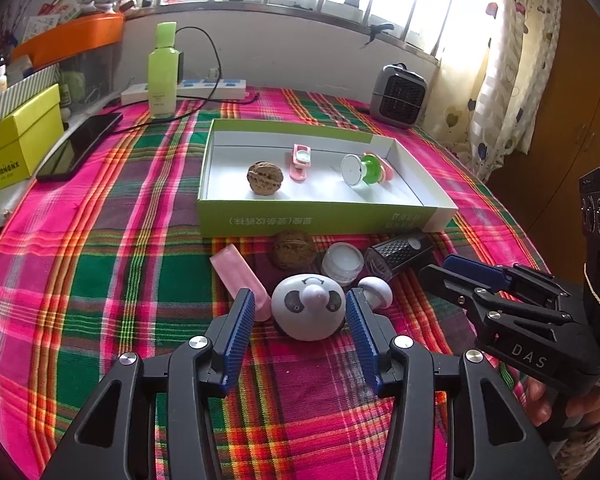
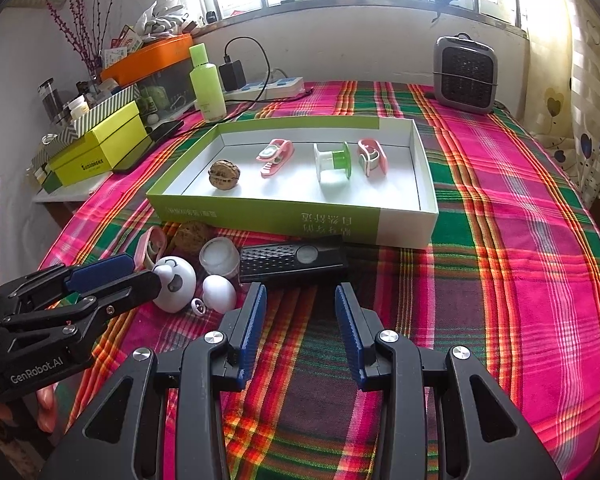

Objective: Organize objects
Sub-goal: 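Withdraw both open tools from the tray toward the white panda-face object, then move the left tool onto the pink rounded clip while the right tool approaches the white mushroom knob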

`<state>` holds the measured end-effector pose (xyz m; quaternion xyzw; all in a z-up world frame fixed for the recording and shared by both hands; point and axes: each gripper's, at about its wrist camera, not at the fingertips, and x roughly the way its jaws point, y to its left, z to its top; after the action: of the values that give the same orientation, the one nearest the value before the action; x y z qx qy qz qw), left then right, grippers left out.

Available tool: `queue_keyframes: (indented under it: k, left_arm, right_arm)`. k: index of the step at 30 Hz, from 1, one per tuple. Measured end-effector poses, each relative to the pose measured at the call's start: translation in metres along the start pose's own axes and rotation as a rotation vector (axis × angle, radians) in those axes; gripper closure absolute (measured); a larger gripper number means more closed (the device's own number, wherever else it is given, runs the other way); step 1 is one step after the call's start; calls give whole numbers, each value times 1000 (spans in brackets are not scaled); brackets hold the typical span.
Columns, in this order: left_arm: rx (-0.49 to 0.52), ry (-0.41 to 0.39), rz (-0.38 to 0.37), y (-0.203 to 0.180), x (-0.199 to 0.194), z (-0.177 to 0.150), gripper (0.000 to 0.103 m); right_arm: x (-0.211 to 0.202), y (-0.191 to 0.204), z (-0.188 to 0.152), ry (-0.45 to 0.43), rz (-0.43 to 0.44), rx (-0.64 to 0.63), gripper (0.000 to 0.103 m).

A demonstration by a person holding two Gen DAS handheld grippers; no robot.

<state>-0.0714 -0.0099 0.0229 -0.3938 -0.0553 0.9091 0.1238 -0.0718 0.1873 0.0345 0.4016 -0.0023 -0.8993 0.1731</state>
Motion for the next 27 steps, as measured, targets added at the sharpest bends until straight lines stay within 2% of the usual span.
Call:
queue_keyframes:
  k: [9, 15, 27]
  left_arm:
    - [-56, 9, 43, 22, 2, 1, 57]
    - [-128, 38, 79, 40, 10, 3, 57]
    - [-114, 32, 73, 35, 16, 15, 57]
  right_arm:
    - [3, 2, -1, 10, 5, -6, 65]
    - [4, 2, -1, 11, 8, -5, 65]
    - [4, 3, -2, 11, 4, -7, 65]
